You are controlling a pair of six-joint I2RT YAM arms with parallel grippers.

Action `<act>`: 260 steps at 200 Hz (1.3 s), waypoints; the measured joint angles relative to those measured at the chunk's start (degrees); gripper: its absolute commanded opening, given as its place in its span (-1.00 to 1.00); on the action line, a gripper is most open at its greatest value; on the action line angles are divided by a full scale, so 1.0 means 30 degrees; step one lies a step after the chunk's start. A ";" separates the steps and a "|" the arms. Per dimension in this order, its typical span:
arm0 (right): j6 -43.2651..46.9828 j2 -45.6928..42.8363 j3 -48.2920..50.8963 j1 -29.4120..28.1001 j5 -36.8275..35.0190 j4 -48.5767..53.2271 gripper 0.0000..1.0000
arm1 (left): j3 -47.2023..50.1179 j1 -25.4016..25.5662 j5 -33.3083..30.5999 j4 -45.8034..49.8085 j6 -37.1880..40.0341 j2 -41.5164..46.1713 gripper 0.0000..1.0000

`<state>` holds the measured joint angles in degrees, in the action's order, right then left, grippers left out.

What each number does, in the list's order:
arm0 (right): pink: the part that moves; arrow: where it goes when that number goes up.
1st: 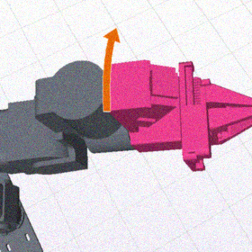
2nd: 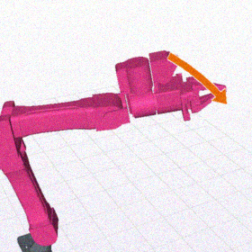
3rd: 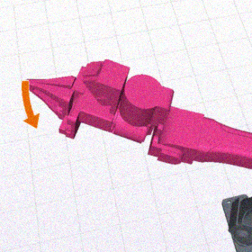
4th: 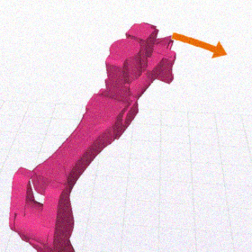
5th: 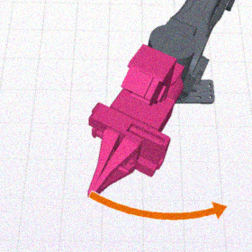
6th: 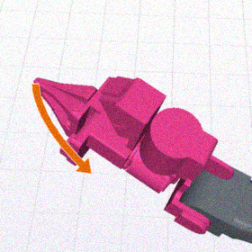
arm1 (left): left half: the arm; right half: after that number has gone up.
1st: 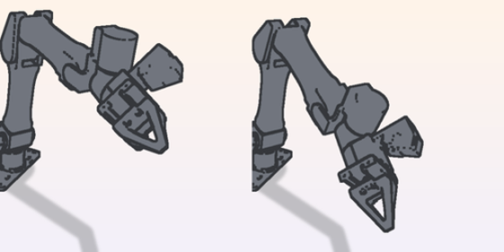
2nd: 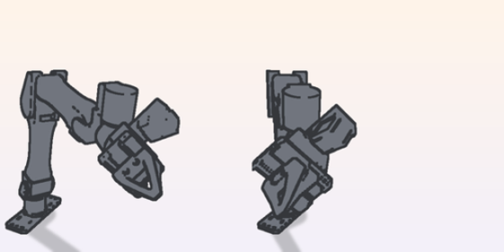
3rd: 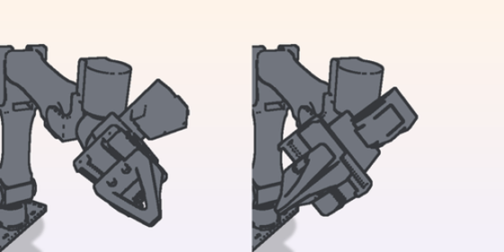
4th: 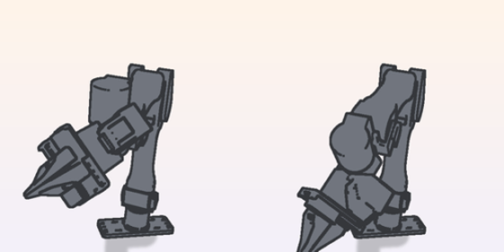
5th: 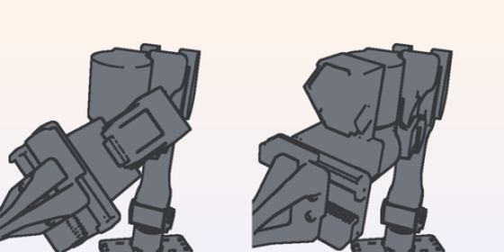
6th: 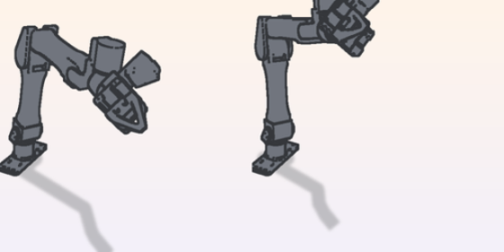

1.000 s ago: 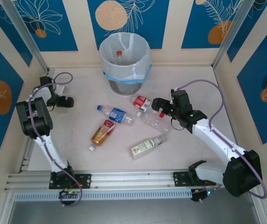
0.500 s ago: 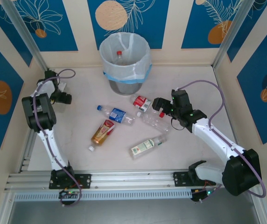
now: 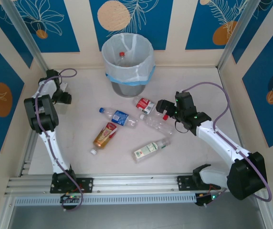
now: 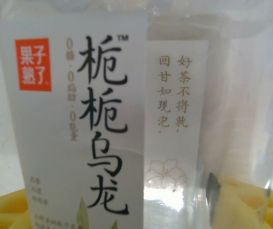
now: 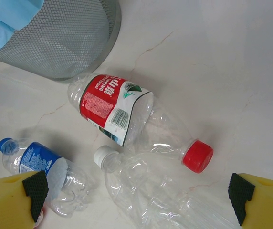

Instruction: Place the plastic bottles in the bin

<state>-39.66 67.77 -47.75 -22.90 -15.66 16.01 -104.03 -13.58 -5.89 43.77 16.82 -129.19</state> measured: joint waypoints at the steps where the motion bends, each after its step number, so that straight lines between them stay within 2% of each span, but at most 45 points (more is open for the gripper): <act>1: 0.0000 0.0007 0.0000 0.0000 0.0000 -0.0007 0.99 | 0.0000 0.0000 0.0000 -0.0007 0.0000 0.0000 0.19; 48: -0.0153 0.0568 0.0000 0.0000 0.0219 -0.0102 0.99 | 0.0000 0.0000 0.0007 -0.0007 -0.0510 0.0000 0.19; 149: -0.0138 0.0743 -0.0022 0.0000 0.0947 -0.0321 0.99 | -0.0801 0.0080 0.0699 0.0321 -0.4284 0.0153 0.13; 194: -0.0138 0.0743 -0.0022 0.0015 0.1290 -0.0459 1.00 | 0.1311 0.0401 0.1668 -0.1064 -0.6688 0.2798 0.18; 260: -0.0138 0.0743 -0.0029 0.0015 0.1574 -0.0459 1.00 | 0.3461 0.2448 0.2280 -0.2820 -0.8429 0.5566 0.17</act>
<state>-40.07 70.00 -47.83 -22.85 -10.94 14.63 -93.65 -6.24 0.95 35.31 -8.47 -112.49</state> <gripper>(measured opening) 0.999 0.642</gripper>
